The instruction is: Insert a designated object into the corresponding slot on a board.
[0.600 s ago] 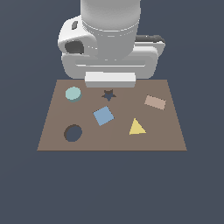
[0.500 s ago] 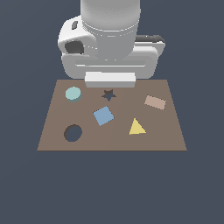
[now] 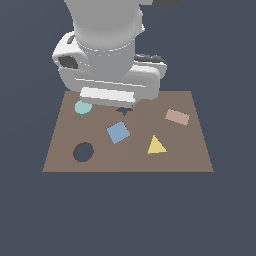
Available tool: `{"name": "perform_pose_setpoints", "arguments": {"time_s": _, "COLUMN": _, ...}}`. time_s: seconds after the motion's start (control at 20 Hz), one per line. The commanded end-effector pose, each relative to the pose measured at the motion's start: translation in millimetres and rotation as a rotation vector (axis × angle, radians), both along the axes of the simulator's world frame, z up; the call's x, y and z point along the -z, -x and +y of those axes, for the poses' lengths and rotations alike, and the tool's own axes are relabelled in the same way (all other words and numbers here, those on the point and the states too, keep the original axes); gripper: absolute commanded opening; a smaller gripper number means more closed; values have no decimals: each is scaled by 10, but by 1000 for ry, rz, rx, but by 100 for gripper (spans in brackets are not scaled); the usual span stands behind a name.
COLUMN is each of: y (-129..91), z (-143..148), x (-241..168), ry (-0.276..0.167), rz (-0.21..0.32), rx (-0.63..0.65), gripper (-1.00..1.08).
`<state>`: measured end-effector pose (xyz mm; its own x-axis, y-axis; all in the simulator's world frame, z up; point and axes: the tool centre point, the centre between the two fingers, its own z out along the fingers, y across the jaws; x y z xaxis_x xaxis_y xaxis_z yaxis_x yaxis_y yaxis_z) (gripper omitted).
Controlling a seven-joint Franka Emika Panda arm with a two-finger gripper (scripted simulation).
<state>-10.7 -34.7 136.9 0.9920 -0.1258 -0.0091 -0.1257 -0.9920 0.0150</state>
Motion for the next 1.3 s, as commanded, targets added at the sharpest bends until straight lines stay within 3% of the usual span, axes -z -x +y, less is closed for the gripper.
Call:
{"name": "perform_pose_setpoints", "arguments": {"time_s": 0.0, "y": 29, "z": -183, "x": 116, "ry": 0, "rz": -1, "rx": 77, "gripper": 100}}
{"name": "perform_pose_setpoints", "arguments": {"time_s": 0.35, "y": 249, "z": -802, "x": 542, "ry": -4, "rz": -9, "rx": 363, "gripper": 100}}
{"name": "perform_pose_setpoints", "arguments": {"time_s": 0.6, "y": 427, "z": -1077, "x": 760, "ry": -6, "rz": -13, "rx": 506, "gripper": 100}}
{"name": "perform_pose_setpoints", "arguments": {"time_s": 1.25, "y": 524, "z": -1184, "x": 946, "ry": -9, "rz": -14, "rx": 569, "gripper": 100}}
